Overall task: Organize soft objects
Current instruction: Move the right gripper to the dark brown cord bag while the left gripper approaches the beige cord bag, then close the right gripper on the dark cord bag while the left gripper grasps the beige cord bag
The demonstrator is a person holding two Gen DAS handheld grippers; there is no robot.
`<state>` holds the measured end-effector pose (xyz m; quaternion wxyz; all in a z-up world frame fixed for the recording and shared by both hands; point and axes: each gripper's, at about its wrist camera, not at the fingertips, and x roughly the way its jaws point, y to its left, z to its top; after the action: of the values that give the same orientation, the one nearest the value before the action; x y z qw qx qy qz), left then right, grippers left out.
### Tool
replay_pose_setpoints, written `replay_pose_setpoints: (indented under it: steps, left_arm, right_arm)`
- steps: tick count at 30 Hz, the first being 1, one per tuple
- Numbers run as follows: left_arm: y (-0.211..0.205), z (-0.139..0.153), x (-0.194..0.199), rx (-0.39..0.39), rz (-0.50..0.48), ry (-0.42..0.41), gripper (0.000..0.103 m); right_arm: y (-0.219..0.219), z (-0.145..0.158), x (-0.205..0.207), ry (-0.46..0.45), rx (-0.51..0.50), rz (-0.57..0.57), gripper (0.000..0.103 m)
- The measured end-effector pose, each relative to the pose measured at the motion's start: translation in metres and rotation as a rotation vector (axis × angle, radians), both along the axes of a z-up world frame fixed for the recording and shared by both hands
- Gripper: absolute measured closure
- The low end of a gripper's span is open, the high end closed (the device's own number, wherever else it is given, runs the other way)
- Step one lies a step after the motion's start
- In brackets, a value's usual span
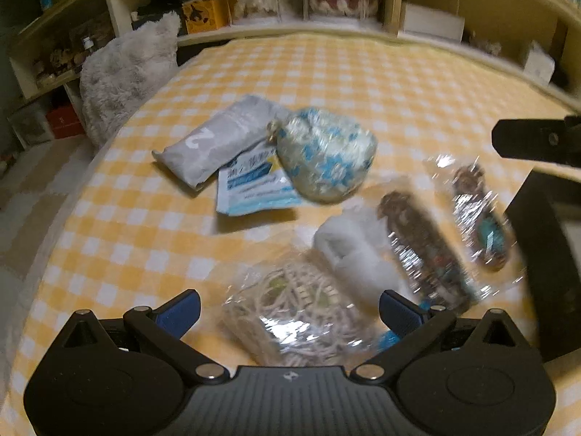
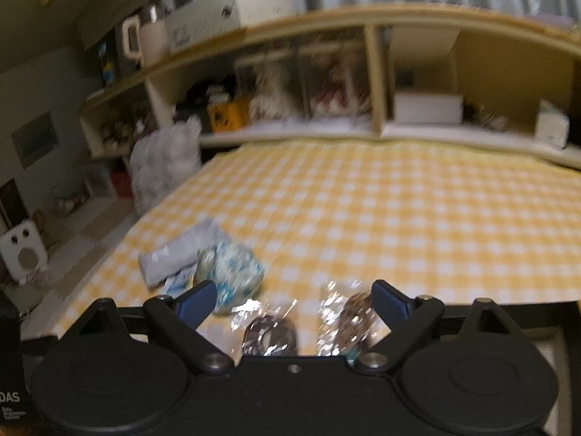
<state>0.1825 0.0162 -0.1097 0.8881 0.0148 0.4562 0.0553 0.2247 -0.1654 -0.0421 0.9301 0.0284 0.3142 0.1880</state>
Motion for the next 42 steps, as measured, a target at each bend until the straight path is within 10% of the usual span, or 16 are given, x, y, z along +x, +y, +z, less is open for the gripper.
replay_pose_setpoints:
  steps: [23, 35, 42]
  left_arm:
    - [0.007, 0.002, -0.003, 0.122, -0.124, 0.037, 0.001]
    - [0.010, -0.012, 0.004, 0.040, -0.134, 0.113, 0.026]
    - [0.020, -0.004, 0.003, -0.027, -0.078, 0.079, 0.038]
  right_arm:
    - [0.031, -0.072, 0.033, 0.277, -0.069, 0.218, 0.035]
    - [0.040, -0.089, 0.039, 0.283, -0.121, 0.199, 0.037]
    - [0.036, -0.086, 0.039, 0.258, -0.122, 0.173, 0.071]
